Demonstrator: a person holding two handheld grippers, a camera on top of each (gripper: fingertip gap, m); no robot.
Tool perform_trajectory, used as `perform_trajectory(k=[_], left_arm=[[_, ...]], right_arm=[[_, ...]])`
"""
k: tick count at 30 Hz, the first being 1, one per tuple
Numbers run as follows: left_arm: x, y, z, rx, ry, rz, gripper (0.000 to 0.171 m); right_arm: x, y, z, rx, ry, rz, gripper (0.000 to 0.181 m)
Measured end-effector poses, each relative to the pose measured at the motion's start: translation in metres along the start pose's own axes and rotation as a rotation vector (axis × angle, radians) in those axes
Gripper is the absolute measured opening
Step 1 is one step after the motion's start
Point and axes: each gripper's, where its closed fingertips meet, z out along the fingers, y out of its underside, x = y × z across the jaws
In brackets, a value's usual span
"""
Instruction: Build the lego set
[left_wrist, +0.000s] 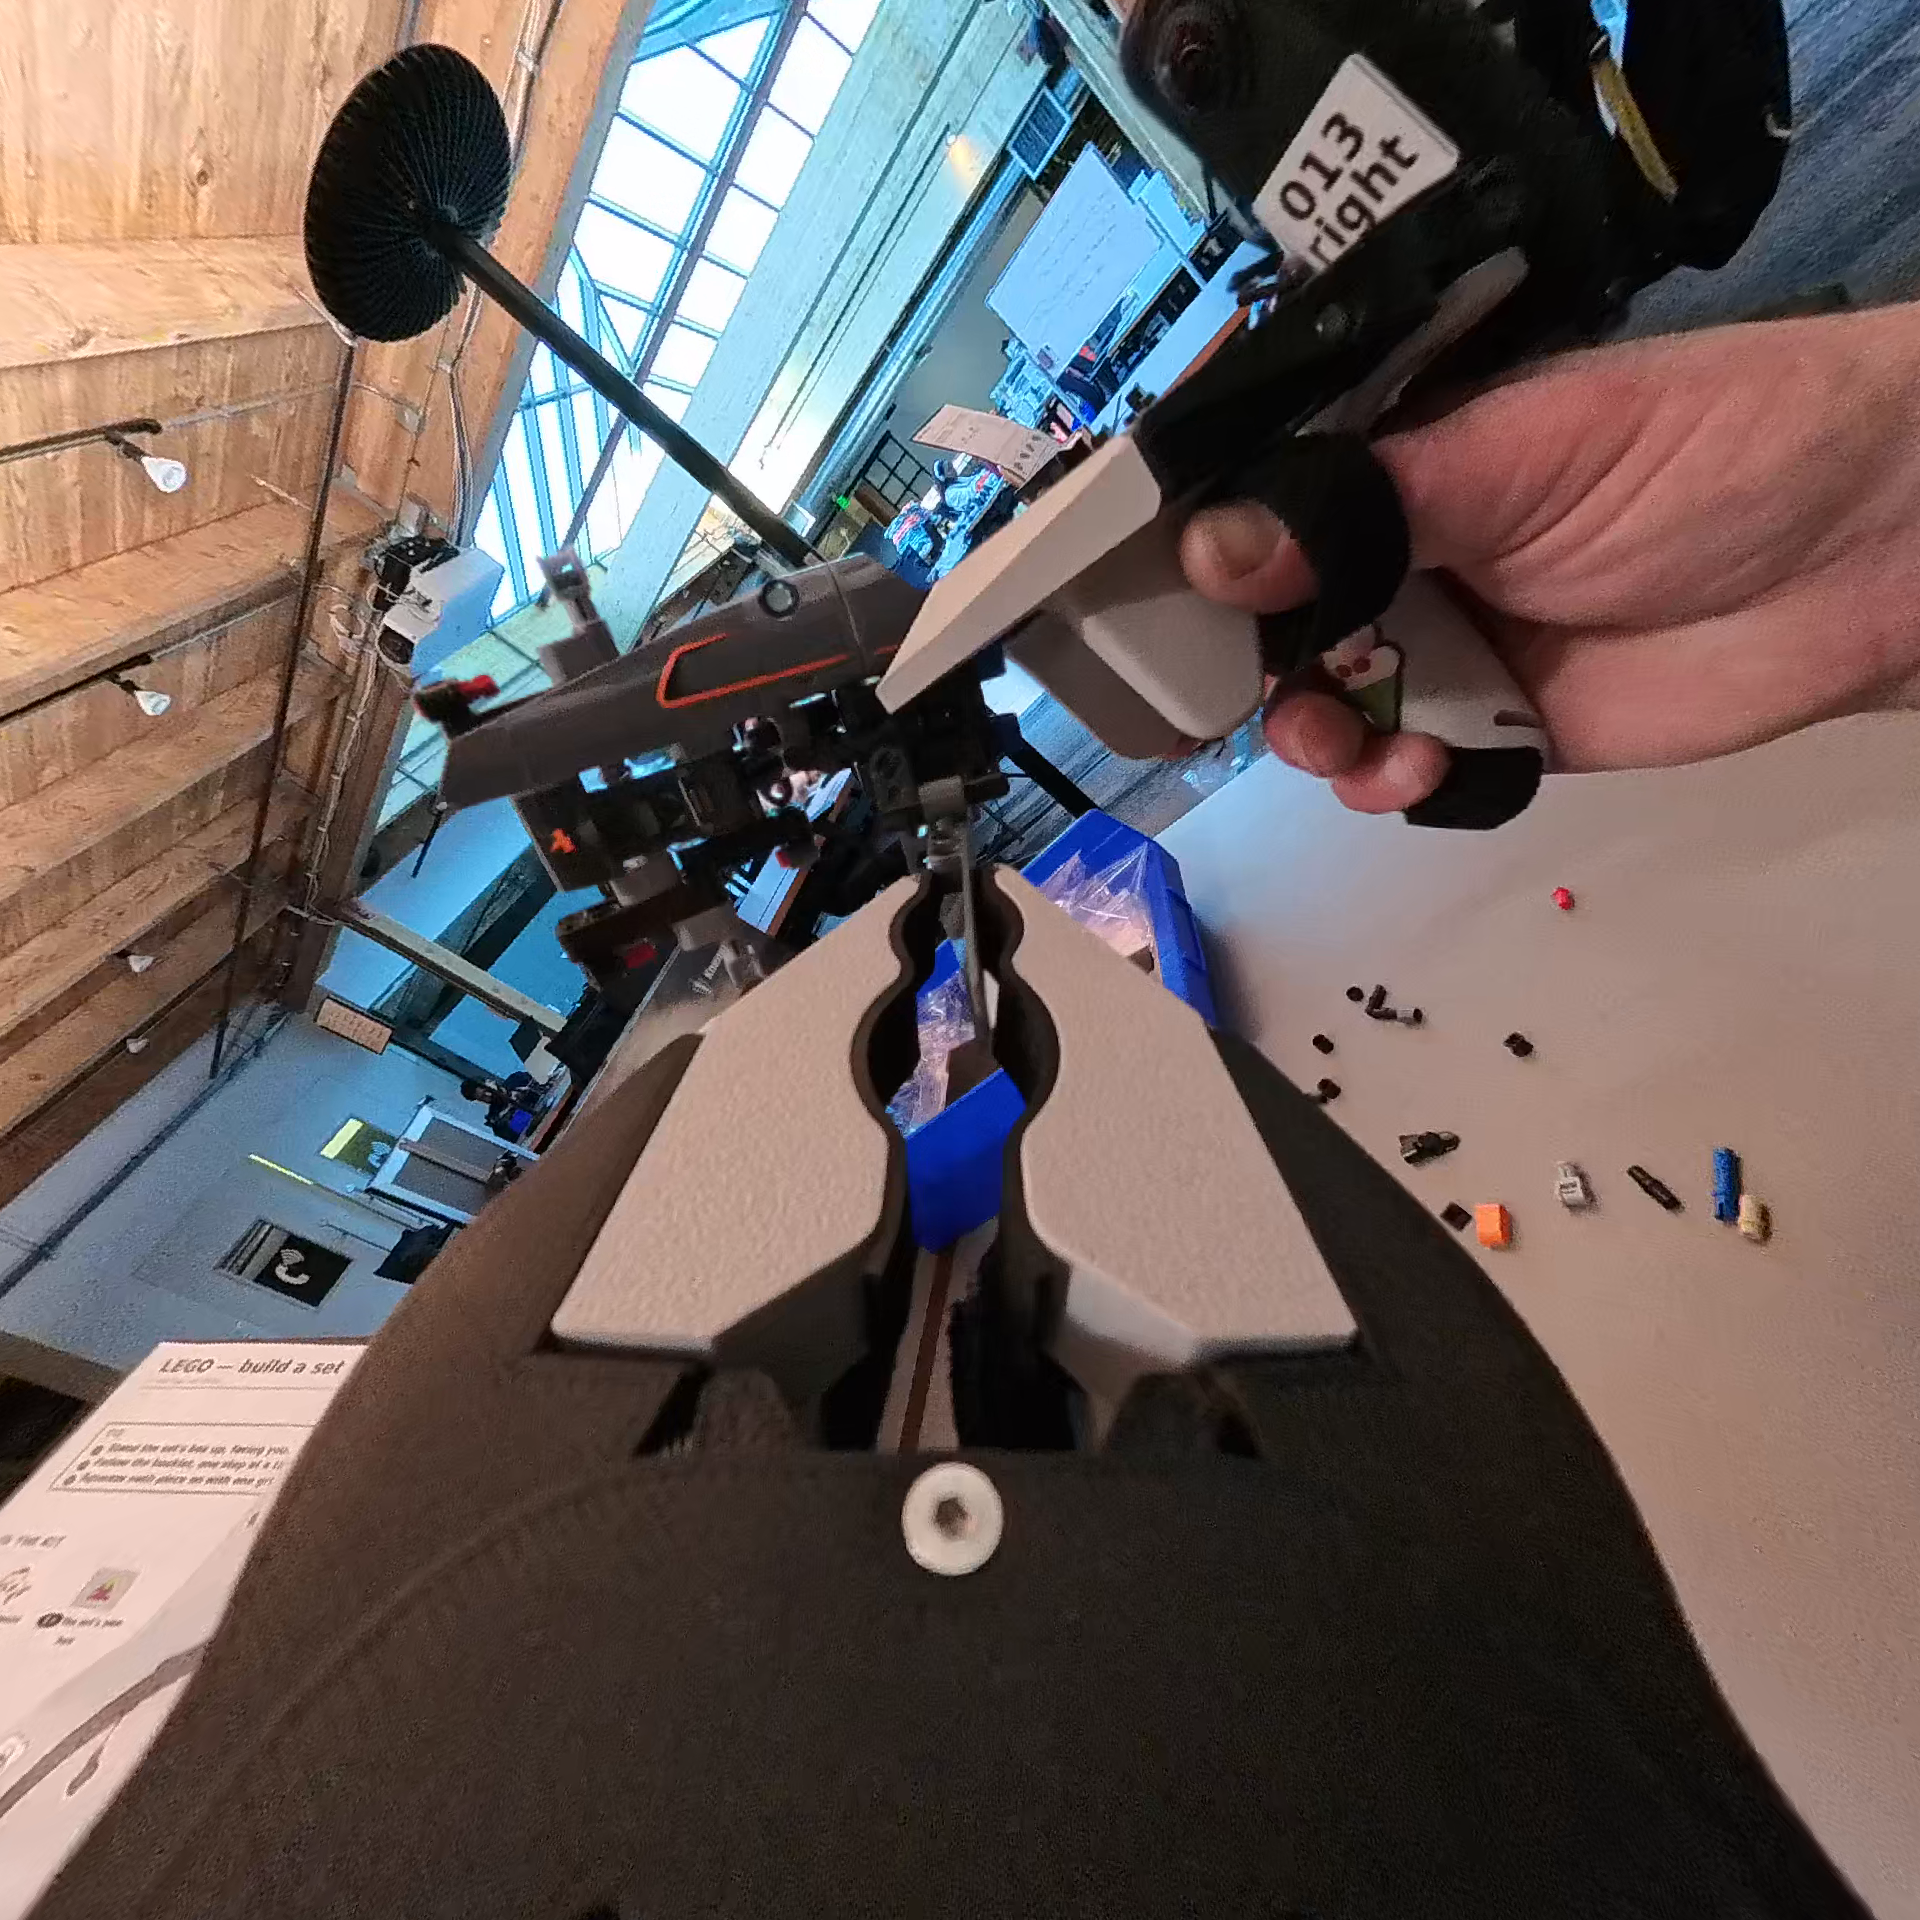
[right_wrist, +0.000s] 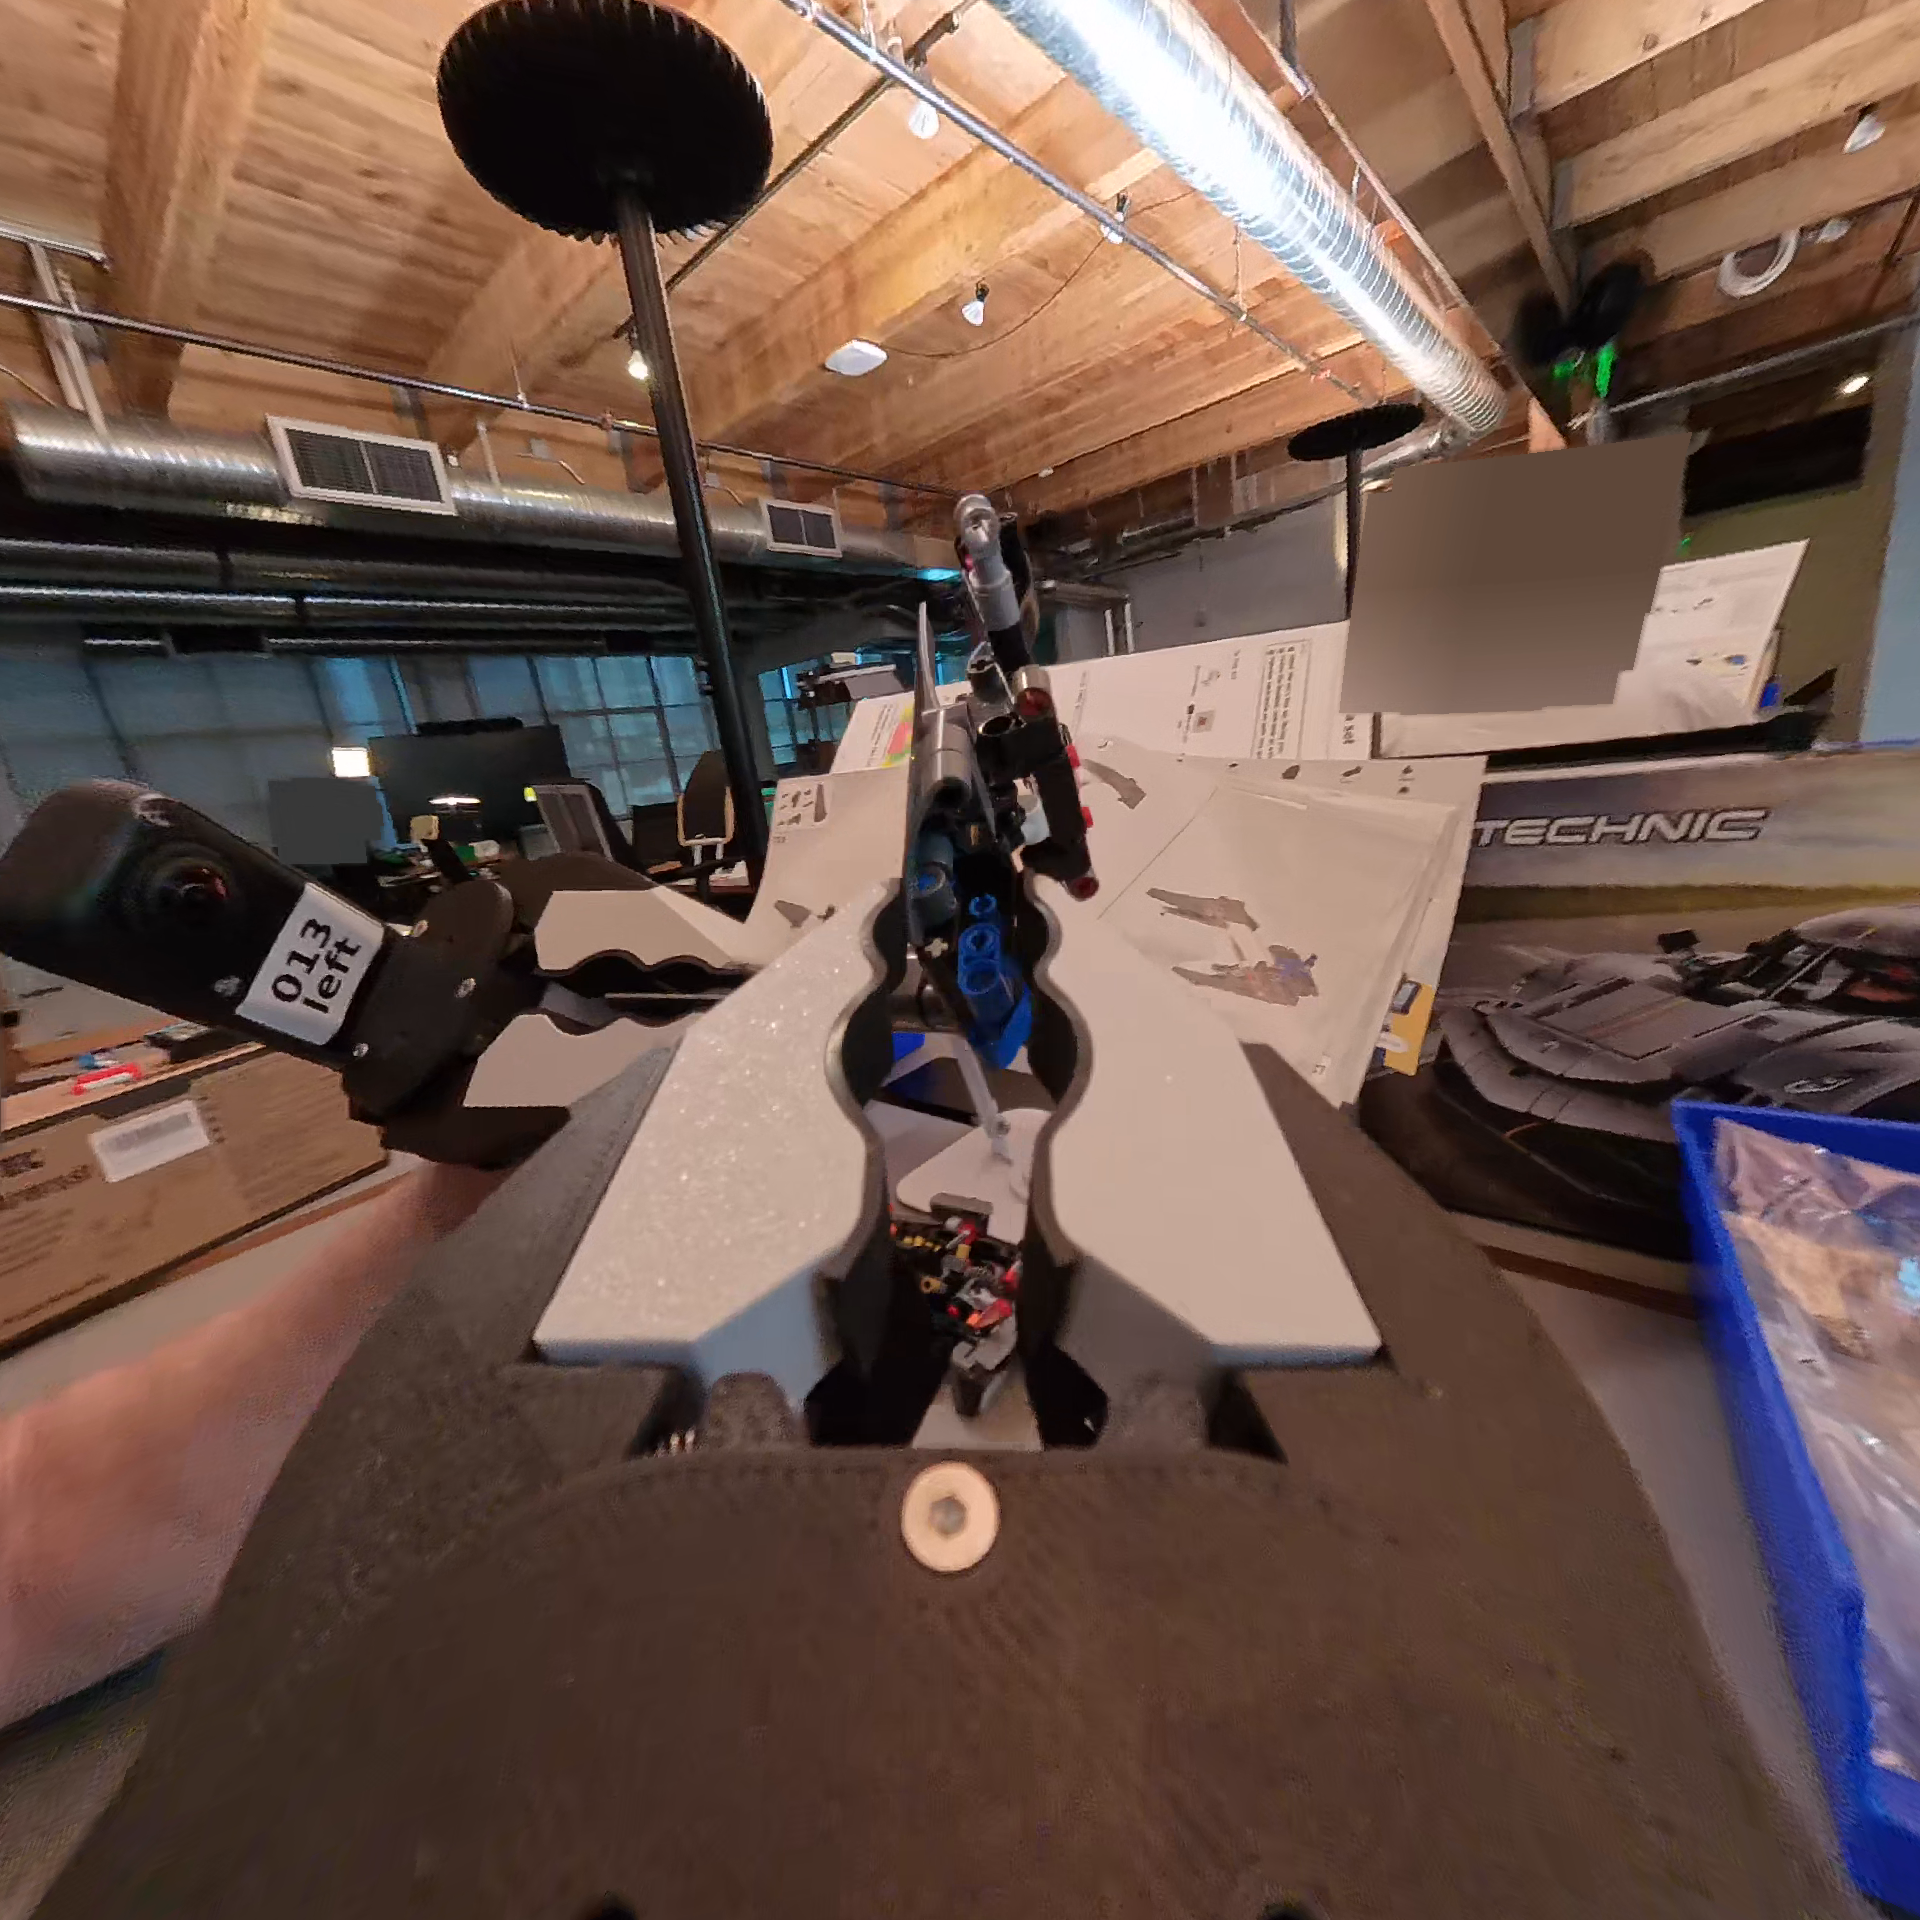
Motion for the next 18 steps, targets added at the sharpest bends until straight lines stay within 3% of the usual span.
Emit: perform_trajectory(k=[4, 9, 18], left_arm=[[-0.003, 0.000, 0.003, 0.005, -0.015, -0.021, 0.006], [-0.005, 0.004, 0.007, -0.006, -0.009, -0.072, 0.037], [0.010, 0.005, 0.016, -0.014, 0.060, -0.163, 0.022]], right_arm=[[0.003, -0.003, -0.001, 0.012, 0.067, -0.090, 0.015], [0.001, -0.009, -0.001, -0.006, 0.166, -0.290, 0.013], [0.001, -0.005, 0.004, -0.020, 0.189, -0.360, 0.013]])
